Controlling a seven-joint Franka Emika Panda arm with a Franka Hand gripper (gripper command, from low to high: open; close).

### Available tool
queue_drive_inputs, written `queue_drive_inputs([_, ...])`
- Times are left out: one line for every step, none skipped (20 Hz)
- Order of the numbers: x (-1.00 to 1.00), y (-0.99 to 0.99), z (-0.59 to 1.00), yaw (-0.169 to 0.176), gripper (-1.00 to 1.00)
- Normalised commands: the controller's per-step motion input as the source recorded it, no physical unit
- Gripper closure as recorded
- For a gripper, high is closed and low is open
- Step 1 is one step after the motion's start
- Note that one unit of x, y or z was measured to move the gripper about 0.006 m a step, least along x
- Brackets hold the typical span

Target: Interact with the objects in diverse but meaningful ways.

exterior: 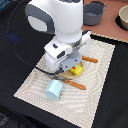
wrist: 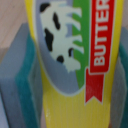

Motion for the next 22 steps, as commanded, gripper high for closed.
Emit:
queue_drive_inputs([-0.06, -0.09, 0.95, -0.101, 1.00])
queue_drive_inputs([-0.19, -0.09, 1.00, -0.112, 1.00])
queue_drive_inputs([-0.24, -0.09, 1.00, -0.112, 1.00])
queue_drive_inputs([-0.26, -0.10, 1.00, -0.099, 1.00])
queue_drive_inputs([-0.36, -0.11, 1.00, -0.079, 1.00])
queue_drive_inputs([-0.55, -0.03, 1.00, -0.069, 1.00])
queue_drive_inputs([-0.74, 0.00, 1.00, -0.056, 1.00])
queue_drive_inputs([-0.79, -0.04, 0.86, -0.038, 1.00])
queue_drive_inputs([-0.83, -0.12, 0.63, -0.027, 1.00])
queue_drive_inputs([-0.79, -0.11, 0.39, -0.031, 1.00])
queue_drive_inputs([-0.80, -0.08, 0.29, -0.026, 1.00])
queue_drive_inputs([-0.87, -0.01, 0.11, -0.005, 1.00])
queue_drive_inputs([-0.89, 0.00, 0.08, -0.001, 1.00])
queue_drive_inputs([-0.92, 0.00, 0.02, 0.000, 1.00])
queue_drive_inputs([-0.92, 0.00, 0.00, 0.000, 1.00])
queue_drive_inputs([-0.94, 0.00, 0.00, 0.000, 1.00])
queue_drive_inputs([-0.94, 0.00, 0.00, 0.000, 1.00])
queue_drive_inputs([-0.95, 0.00, 0.00, 0.000, 1.00])
queue_drive_inputs([-0.96, 0.00, 0.00, 0.000, 1.00])
queue_drive_inputs([-0.98, 0.00, 0.00, 0.000, 1.00])
queue_drive_inputs([-0.98, 0.00, 0.00, 0.000, 1.00])
queue_drive_inputs([-1.00, 0.00, 0.00, 0.000, 1.00])
